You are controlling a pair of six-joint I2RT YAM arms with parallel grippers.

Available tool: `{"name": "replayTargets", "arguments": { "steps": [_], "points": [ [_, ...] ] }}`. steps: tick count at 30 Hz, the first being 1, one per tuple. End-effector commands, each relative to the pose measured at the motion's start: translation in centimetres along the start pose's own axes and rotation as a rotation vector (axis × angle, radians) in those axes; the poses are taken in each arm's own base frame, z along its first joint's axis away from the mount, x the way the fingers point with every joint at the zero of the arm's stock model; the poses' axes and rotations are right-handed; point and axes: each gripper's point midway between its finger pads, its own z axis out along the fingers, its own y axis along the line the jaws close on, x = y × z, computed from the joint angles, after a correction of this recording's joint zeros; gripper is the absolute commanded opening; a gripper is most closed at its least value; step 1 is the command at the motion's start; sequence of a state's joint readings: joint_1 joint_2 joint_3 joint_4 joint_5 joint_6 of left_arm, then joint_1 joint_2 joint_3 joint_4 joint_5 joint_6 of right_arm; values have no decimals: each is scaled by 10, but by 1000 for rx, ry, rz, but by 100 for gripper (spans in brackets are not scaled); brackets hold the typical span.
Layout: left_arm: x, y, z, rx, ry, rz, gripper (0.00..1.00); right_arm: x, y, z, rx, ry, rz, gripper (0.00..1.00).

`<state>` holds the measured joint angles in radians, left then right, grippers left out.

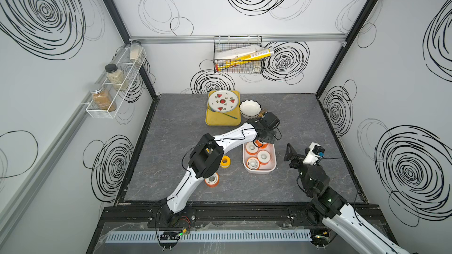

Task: Put the sealing tape into the storage box
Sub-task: Place the sealing tape in the storage box.

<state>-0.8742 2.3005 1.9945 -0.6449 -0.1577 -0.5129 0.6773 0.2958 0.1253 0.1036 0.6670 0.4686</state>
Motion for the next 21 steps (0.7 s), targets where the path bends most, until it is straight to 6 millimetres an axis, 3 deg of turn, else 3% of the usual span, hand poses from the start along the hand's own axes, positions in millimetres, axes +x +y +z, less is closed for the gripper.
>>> {"name": "replayTargets", "arguments": {
  "steps": [1,6,10,15,21],
  "points": [
    [-16,3,-41,21,-67,-9,80,1,-5,0,21,-3,7,99],
    [-5,15,-76,36,-102,-17,59,1,-5,0,21,-4,5,99],
    [20,15,-93,105,-78,-5,43,2,-5,0,22,-2,7,99],
    [54,6,-93,218,-3,15,25,2,-6,0,22,-4,8,99],
    [64,0,-75,220,34,25,14,1,-6,0,23,-5,9,99]
  ]
}}
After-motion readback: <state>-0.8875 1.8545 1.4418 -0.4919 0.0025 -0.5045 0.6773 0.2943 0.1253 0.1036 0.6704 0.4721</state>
